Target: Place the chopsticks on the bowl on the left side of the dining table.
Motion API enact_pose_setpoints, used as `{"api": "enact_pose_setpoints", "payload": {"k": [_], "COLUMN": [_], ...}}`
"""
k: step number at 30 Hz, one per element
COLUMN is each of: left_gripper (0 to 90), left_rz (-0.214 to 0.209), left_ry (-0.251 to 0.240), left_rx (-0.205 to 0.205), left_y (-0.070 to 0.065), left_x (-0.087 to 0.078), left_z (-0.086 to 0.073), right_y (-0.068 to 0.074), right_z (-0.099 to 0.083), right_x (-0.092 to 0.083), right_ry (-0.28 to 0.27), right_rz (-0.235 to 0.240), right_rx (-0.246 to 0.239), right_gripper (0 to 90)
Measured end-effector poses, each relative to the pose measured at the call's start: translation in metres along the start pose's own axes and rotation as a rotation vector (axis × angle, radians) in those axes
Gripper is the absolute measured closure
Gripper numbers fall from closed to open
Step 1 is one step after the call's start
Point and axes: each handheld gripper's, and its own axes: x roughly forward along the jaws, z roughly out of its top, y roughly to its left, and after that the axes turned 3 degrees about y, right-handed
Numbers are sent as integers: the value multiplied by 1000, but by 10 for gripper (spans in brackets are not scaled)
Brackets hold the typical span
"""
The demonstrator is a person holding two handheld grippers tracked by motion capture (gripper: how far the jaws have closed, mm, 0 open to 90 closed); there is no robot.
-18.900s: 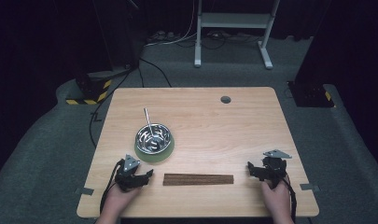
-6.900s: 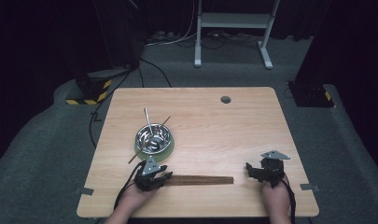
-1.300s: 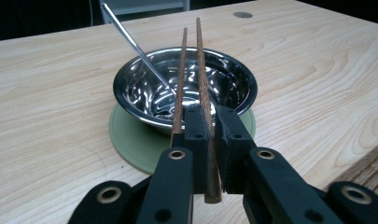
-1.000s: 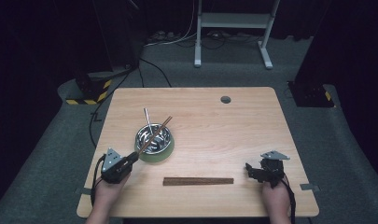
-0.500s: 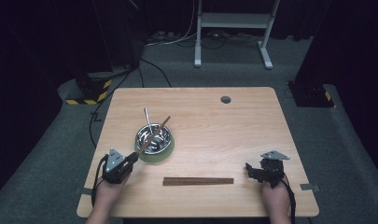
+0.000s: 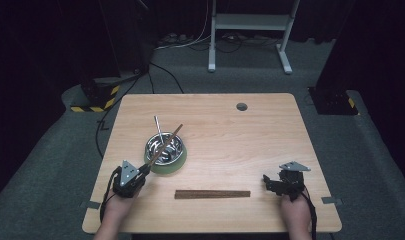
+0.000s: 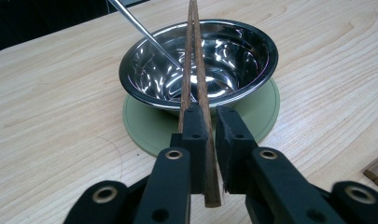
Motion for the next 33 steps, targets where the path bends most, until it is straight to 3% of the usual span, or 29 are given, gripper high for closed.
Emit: {"api": "enact_pose_setpoints", "payload": {"k": [4, 6, 7, 11, 12, 16, 22, 26, 33], "left_gripper": [788, 740, 712, 579, 495, 435, 455, 555, 636], "left_rz": [-1, 4, 4, -10, -20, -16, -28, -38, -30], "left_ry": [-11, -45, -45, -87, -86, -63, -33, -15, -13], "left_rx": [-4, -22, -22, -97, -82, -54, -61, -57, -58], "left_y": [0, 4, 4, 12, 14, 10, 9, 7, 8], "left_x": [-1, -6, -6, -10, -11, -7, -2, 0, -1], "left_z": [1, 1, 1, -1, -2, -5, -11, -13, -13], "right_y": [0, -1, 0, 0, -1, 0, 0, 1, 1], "right_z": [0, 0, 0, 0, 0, 0, 0, 0, 0], "right_x": [0, -1, 0, 0, -1, 0, 0, -2, -2], "right_ry": [0, 16, -1, 2, 12, 1, 1, 20, 21], "right_rz": [0, 11, 0, 1, 8, 0, 0, 13, 14], "right_rx": [0, -3, 0, 0, -2, -1, -1, 7, 7], "right_gripper": [137, 137, 138, 137, 137, 137, 137, 138, 137]}}
